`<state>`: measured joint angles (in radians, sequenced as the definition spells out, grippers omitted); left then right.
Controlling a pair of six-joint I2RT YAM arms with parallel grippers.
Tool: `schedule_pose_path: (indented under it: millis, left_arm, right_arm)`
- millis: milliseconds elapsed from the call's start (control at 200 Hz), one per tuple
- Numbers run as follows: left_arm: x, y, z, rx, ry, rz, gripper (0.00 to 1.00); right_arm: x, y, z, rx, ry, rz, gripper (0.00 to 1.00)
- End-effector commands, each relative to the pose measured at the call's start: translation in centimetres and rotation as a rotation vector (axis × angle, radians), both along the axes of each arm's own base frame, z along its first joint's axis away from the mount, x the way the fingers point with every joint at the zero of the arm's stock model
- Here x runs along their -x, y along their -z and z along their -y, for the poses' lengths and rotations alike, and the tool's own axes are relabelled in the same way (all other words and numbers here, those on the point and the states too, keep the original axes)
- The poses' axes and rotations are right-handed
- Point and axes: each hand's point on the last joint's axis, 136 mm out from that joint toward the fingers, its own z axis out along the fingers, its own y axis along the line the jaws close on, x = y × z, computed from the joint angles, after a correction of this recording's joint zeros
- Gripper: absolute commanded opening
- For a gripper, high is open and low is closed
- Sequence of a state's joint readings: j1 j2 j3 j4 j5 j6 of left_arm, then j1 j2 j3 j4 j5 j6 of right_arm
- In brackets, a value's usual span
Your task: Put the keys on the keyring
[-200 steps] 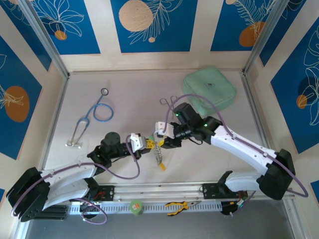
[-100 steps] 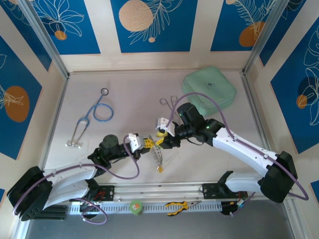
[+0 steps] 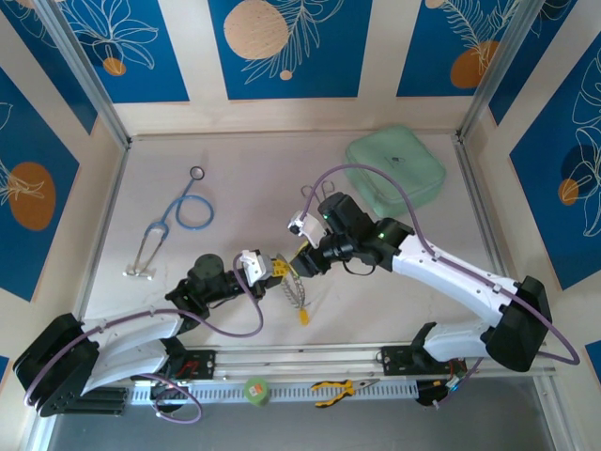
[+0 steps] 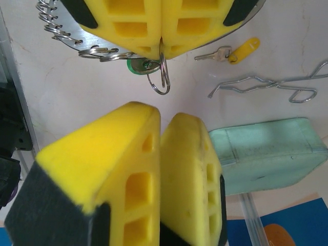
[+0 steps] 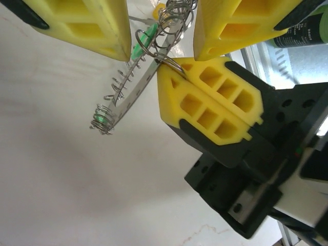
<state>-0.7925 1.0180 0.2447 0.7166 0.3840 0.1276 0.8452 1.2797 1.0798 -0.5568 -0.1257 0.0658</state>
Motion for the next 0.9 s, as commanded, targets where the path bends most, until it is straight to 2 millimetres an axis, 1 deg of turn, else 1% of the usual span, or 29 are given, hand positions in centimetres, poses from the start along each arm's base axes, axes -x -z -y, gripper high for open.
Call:
schedule_pose_path:
  millis: [0,175,315,440,575,695,895]
  left_arm:
    - [0.1,-1.9,0.3,0.056,0.011,0.032,0.0]
    - [0.9,-1.8,0.5,0.072,0.059,0.026,0.0]
    - [1.7,-1.9,0.8,0.083,0.108,0.029,0.0]
    - [2.1,-1.9,0.9,0.092,0.134,0.033,0.0]
    - [2.2,-2.1,1.0,0.104,0.145,0.047,0.0]
    - [2.4,-2.0,1.2,0.106,0.163,0.048,0.0]
    - [2.5,-2.1,1.4,0.114,0.179,0.04,0.0]
  right_arm:
    - [0.3,0.6,0.2,-0.001,-0.005,-0.004,0.37]
    - [0.5,0.4,-0.7,-0.08,-0.169,0.189,0.36]
    - [0.6,0.9,-0.6,-0.088,-0.271,0.293,0.35]
    - [1.3,1.2,-0.3,-0.12,-0.347,0.306,0.31]
    - [1.9,1.7,-0.1,-0.139,-0.388,0.322,0.23]
    - [2.0,1.6,0.0,-0.159,-0.404,0.332,0.18]
    - [2.4,1.2,-0.2,-0.195,-0.433,0.343,0.16]
